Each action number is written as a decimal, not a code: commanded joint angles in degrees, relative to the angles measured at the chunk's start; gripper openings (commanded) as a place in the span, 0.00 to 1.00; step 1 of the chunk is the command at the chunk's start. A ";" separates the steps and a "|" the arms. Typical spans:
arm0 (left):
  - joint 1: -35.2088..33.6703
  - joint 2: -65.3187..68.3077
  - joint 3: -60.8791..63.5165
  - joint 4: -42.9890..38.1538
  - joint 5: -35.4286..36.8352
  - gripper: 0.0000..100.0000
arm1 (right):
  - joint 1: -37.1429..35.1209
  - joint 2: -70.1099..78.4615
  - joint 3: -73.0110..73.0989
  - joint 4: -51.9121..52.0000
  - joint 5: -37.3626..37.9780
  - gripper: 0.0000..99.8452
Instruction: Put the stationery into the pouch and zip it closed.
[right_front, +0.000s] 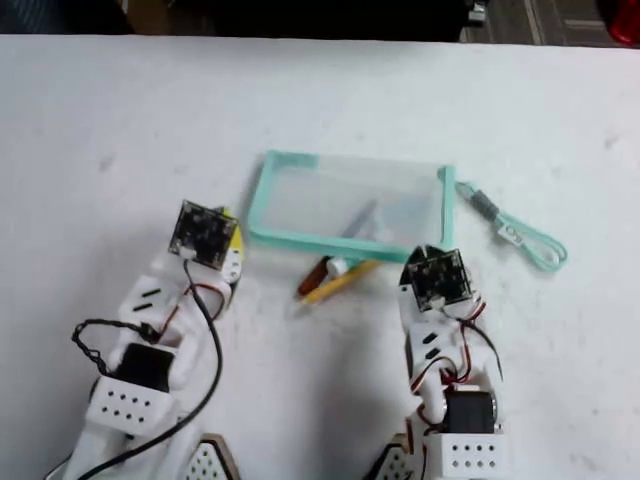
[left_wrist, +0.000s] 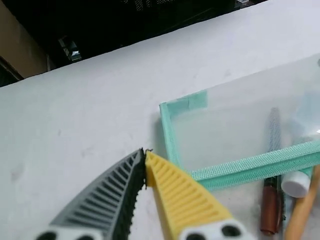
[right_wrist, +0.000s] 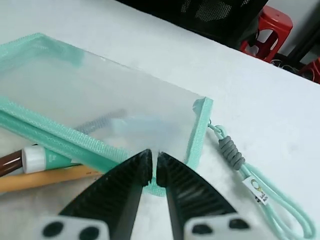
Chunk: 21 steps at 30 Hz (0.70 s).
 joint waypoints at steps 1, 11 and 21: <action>0.75 -0.92 -0.44 -2.20 -0.35 0.02 | 0.48 0.22 -1.76 1.27 0.79 0.02; 0.66 -0.84 -0.44 -2.20 -0.26 0.02 | 0.22 0.22 -14.68 14.02 1.14 0.02; 0.66 3.30 -1.58 -2.64 -0.26 0.02 | 0.57 25.71 -34.02 15.34 3.96 0.02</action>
